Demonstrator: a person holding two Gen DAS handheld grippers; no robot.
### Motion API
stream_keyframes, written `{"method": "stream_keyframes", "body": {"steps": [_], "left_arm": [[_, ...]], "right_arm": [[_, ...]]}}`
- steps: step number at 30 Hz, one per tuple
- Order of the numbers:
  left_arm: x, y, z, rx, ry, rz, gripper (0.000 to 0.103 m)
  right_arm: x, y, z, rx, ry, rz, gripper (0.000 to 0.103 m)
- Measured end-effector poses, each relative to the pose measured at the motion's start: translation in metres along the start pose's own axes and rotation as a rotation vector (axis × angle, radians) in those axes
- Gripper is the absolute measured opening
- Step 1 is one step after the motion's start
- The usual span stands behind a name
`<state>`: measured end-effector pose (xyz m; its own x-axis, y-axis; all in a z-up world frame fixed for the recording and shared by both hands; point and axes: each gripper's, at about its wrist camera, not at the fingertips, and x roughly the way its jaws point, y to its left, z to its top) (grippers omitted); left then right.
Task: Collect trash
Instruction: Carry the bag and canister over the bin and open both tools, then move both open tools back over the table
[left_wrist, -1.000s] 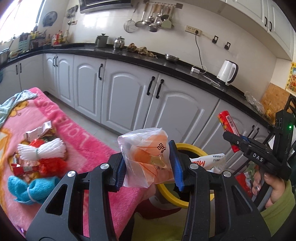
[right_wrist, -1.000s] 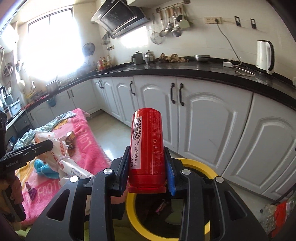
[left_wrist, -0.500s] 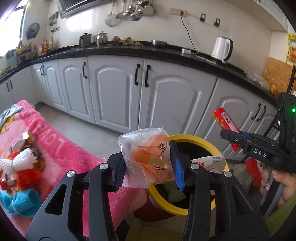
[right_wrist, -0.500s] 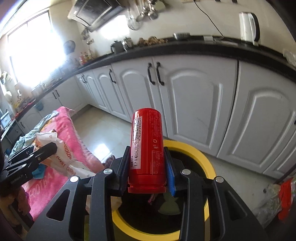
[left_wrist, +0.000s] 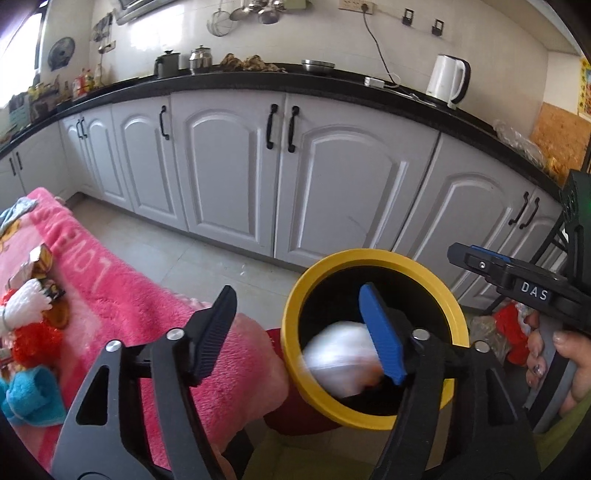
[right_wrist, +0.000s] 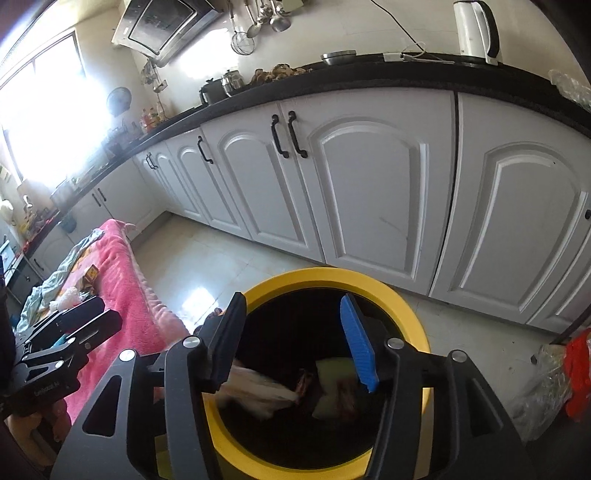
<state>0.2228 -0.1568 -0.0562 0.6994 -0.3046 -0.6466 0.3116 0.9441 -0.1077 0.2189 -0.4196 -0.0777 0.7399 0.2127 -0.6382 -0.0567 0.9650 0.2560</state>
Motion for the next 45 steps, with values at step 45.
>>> {"method": "stream_keyframes", "body": {"steps": [45], "left_arm": [[-0.199,0.207,-0.075,-0.401,-0.193,0.319,0.092]], "right_arm": [[-0.043,0.250,-0.023,-0.511,-0.114,0.291,0.084]]}}
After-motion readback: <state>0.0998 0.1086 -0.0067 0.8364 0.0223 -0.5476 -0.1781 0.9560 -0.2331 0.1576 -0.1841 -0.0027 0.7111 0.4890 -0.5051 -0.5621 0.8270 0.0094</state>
